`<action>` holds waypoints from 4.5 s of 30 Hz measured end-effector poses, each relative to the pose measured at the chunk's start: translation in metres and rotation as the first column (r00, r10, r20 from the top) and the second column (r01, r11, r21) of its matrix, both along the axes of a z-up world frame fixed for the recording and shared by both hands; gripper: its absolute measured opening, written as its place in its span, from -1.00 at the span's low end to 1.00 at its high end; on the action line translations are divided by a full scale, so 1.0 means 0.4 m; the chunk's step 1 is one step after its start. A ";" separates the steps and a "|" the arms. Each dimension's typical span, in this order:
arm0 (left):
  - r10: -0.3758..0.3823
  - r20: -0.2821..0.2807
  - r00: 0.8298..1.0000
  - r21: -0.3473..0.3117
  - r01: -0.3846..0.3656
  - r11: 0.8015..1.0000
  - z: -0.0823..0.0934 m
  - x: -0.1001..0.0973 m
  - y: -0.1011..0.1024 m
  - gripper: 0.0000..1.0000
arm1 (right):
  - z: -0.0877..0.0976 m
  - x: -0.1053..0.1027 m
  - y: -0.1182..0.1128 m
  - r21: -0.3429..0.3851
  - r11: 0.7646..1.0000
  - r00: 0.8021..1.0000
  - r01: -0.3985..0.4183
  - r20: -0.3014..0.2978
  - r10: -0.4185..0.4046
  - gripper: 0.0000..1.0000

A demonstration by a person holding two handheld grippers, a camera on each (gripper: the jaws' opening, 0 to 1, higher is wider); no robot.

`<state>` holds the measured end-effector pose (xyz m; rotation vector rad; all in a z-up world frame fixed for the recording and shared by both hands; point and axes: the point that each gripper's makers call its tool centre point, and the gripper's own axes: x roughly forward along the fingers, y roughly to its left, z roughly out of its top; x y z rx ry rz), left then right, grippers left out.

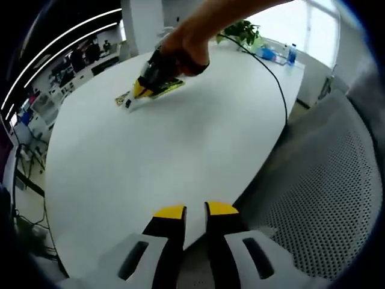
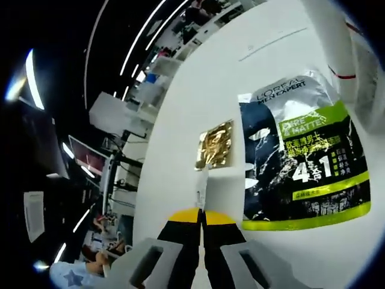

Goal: Arrange the skincare products in the storage area until every visible bottle or jar stands upright without overlapping.

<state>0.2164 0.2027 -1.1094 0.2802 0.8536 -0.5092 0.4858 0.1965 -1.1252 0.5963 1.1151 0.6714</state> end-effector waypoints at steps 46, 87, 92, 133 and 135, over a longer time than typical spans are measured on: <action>-0.003 -0.004 1.000 0.027 0.003 1.000 -0.005 -0.006 0.014 -1.00 | -0.012 0.002 0.072 -0.574 0.688 0.687 -0.443 0.276 0.672 -0.92; -0.005 -0.022 1.000 0.038 0.005 0.999 -0.015 -0.011 0.022 -1.00 | -0.020 0.012 0.096 -0.694 0.323 0.298 -0.644 0.162 0.941 -0.60; -0.004 -0.026 1.000 0.040 0.005 0.999 -0.017 -0.013 0.023 -1.00 | -0.043 0.007 0.096 -0.713 0.254 0.237 -0.653 0.126 0.963 -0.58; -0.011 0.007 1.000 0.036 0.011 0.999 -0.005 -0.002 0.019 -0.92 | 0.252 -0.068 0.057 -0.523 0.637 0.395 -0.566 0.507 0.766 -0.28; -0.008 0.007 1.000 0.030 0.008 1.000 -0.004 -0.002 0.018 -0.89 | 0.291 -0.088 0.046 -0.474 0.685 0.412 -0.552 0.559 0.719 -0.31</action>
